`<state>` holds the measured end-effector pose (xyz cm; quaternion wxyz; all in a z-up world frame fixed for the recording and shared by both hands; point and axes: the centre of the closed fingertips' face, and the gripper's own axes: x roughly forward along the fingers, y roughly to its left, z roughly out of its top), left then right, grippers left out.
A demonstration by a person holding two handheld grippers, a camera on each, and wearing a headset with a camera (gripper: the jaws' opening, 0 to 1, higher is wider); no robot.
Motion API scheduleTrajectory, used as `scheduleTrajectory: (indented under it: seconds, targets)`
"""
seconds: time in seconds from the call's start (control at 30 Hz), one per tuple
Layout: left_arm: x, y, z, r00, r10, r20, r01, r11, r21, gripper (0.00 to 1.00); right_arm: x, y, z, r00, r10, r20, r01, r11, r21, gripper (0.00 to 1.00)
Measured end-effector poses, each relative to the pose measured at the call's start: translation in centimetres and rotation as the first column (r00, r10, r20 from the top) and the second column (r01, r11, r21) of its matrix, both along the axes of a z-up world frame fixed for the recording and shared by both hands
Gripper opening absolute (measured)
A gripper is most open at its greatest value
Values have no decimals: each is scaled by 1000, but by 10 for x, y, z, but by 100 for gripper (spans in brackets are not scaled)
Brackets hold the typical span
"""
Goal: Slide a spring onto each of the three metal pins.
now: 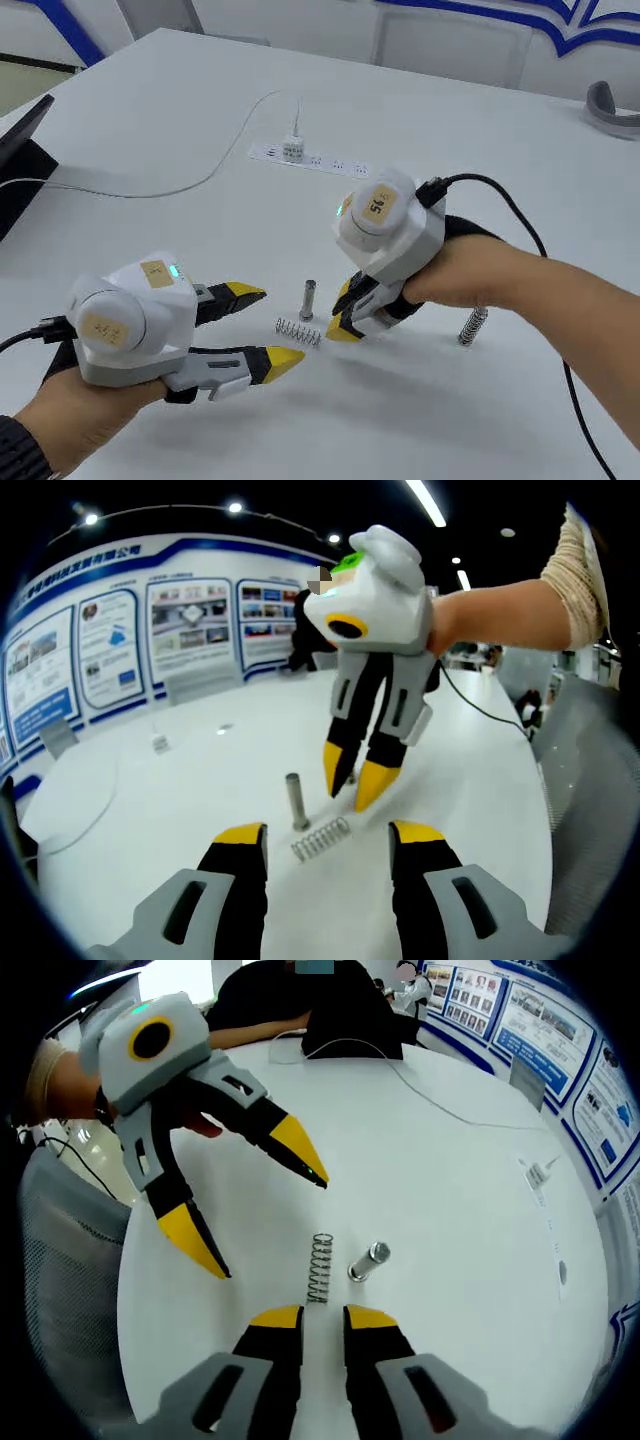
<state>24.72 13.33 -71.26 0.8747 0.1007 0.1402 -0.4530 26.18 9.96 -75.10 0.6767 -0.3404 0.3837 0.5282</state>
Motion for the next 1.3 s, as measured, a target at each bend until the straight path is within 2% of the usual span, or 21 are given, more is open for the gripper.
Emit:
scheduleTrajectory:
  seconds: [0.13, 0.2, 0.5, 0.8, 0.87, 0.97, 1.07, 1.3]
  targets:
    - [0, 2, -1, 1000, 1, -2, -1, 1000, 4, 50, 0, 8, -6, 1000, -21, -6, 21, 1000, 20, 16]
    - [1, 2, 0, 1000, 1, -1, -1, 1000, 2, 49, 2, 10, -8, 1000, -25, 0, 25, 1000, 19, 15]
    - [-1, 2, 0, 1000, 4, -4, -4, 1000, -1, 49, 4, 11, -21, 999, -41, -25, 41, 999, -5, 15]
    - [-2, 3, -1, 1000, 1, -8, -1, 1000, 1, 49, 1, 10, -20, 998, -35, -54, 34, 999, -20, 12]
    - [-2, 3, -2, 1000, 0, -7, 0, 1000, 7, 49, -1, 8, -18, 999, -28, -47, 26, 999, -24, 12]
    - [-4, 1, -4, 1000, -5, -12, 5, 1000, 8, 48, -5, 6, -11, 1000, 20, -19, -21, 999, -25, 12]
    - [-9, -6, -8, 1000, -24, -17, 24, 1000, 16, 48, -13, 3, -2, 998, 57, -12, -58, 998, -29, 11]
    - [-15, -21, -8, 998, -64, -8, 64, 998, 22, 45, -26, -4, 15, 991, 133, 3, -133, 990, -42, 12]
